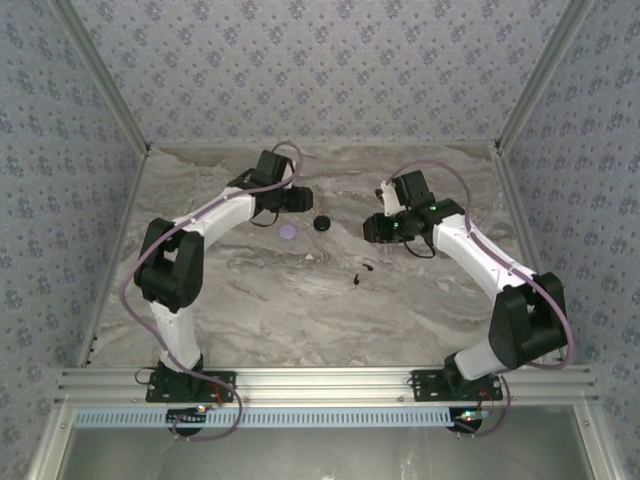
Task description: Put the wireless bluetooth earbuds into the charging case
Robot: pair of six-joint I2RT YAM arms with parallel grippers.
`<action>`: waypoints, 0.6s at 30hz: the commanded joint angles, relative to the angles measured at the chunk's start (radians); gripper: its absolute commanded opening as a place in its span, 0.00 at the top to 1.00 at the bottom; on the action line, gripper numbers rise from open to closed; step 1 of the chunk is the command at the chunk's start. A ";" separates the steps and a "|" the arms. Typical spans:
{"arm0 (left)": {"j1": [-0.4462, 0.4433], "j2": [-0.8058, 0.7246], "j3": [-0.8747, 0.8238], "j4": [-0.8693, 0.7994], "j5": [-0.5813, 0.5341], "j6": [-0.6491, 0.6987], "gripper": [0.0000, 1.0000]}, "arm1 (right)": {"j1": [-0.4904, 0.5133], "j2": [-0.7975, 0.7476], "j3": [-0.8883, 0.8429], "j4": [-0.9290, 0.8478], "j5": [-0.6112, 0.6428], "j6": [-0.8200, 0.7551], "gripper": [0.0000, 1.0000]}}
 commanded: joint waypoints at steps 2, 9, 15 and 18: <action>-0.001 0.123 0.104 -0.067 0.060 0.025 0.46 | -0.007 0.016 0.005 0.014 -0.027 -0.005 0.64; -0.002 0.261 0.252 -0.093 0.116 0.028 0.51 | -0.008 0.019 -0.010 0.018 -0.036 0.000 0.62; -0.003 0.341 0.321 -0.112 0.181 0.030 0.53 | -0.010 0.022 -0.010 0.016 -0.038 -0.002 0.62; -0.006 0.358 0.330 -0.120 0.208 0.028 0.54 | -0.011 0.023 -0.008 0.011 -0.036 -0.004 0.61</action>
